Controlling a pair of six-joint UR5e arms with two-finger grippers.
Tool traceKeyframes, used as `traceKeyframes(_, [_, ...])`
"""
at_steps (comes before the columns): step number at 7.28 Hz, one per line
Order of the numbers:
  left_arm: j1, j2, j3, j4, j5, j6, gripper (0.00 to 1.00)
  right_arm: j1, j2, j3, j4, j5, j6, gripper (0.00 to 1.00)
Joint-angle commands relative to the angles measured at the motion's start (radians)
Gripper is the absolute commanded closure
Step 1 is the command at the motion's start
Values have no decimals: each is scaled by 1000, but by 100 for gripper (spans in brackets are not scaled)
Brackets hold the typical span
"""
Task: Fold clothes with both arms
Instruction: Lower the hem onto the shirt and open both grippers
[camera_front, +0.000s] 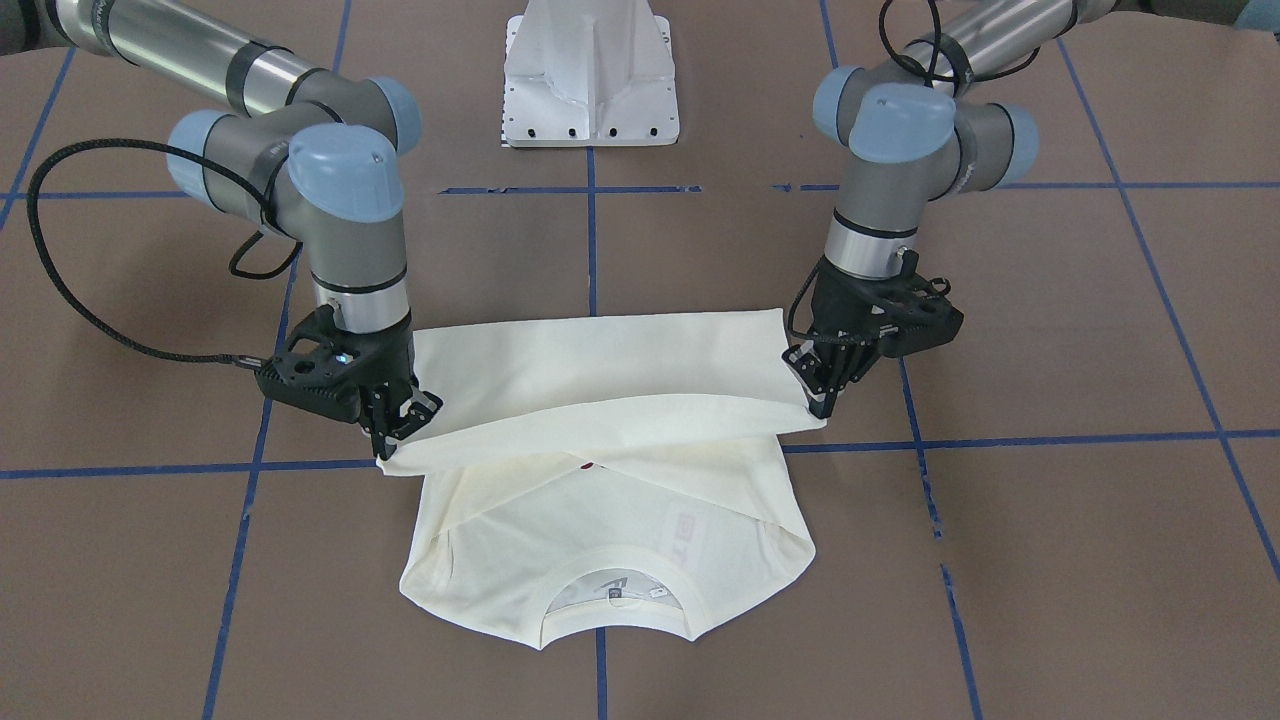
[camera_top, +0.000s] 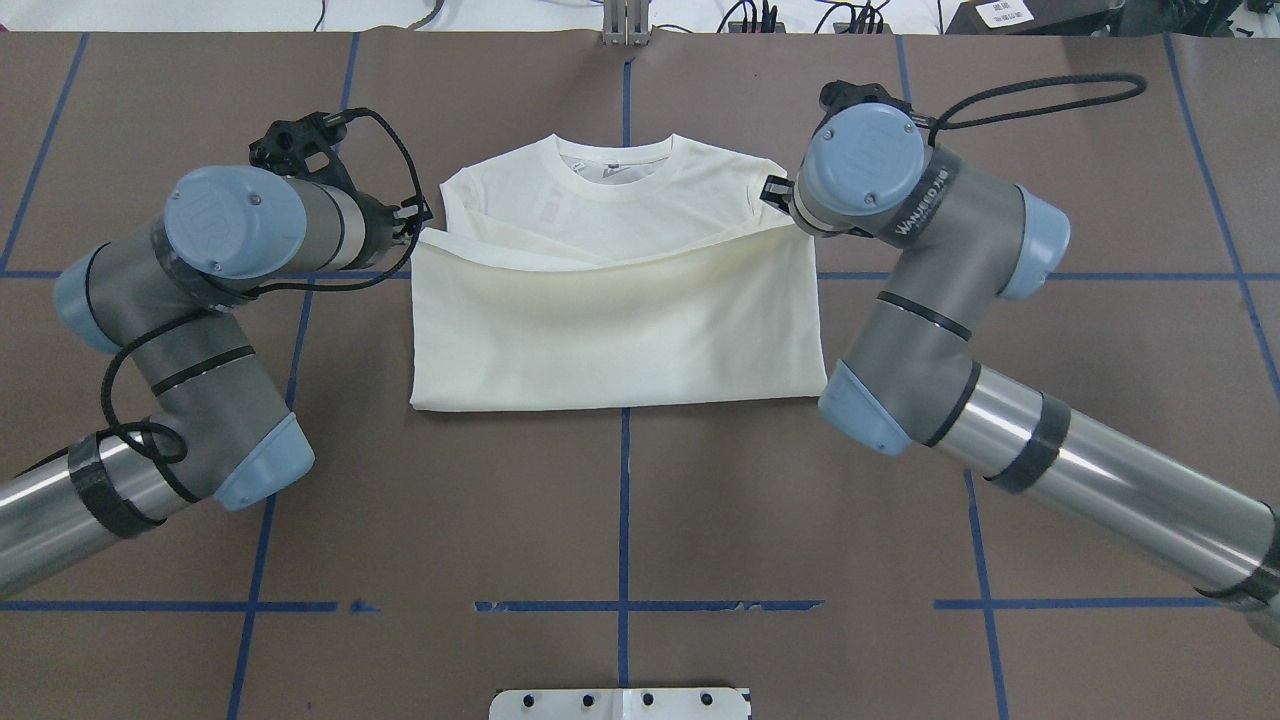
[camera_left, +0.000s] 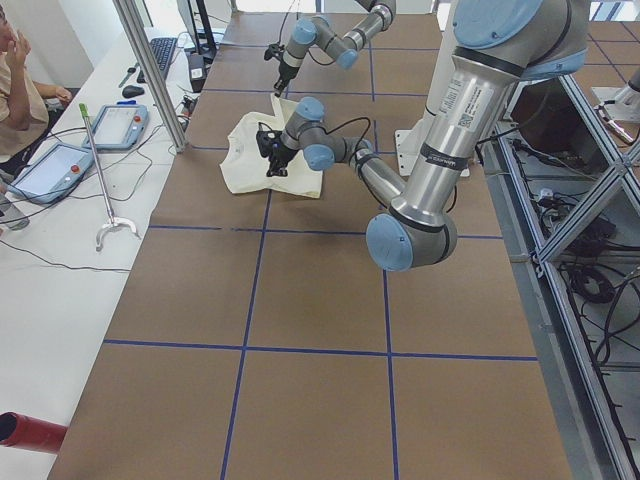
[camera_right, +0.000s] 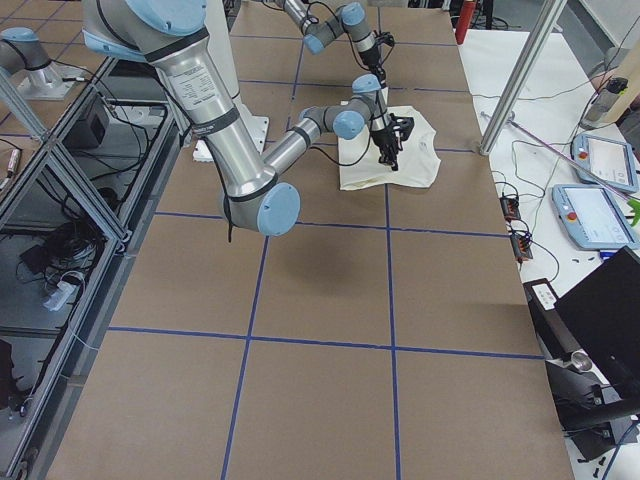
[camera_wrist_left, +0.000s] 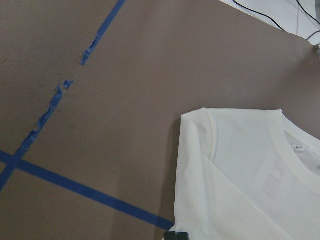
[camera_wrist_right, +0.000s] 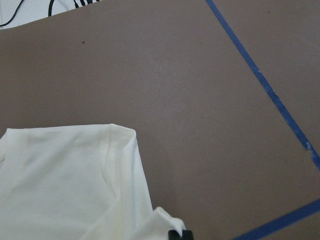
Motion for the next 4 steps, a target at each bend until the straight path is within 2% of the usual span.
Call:
traceKeyframes(1, [-47, -56, 159, -105, 53, 68, 100, 67, 117, -259, 119, 30, -57, 100])
traceKeyframes(3, [-45, -126, 230, -106, 70, 67, 100, 75, 153, -338, 148, 32, -74, 100])
traceKeyframes(4, [-45, -140, 236, -106, 70, 67, 100, 69, 153, -340, 168, 31, -74, 100])
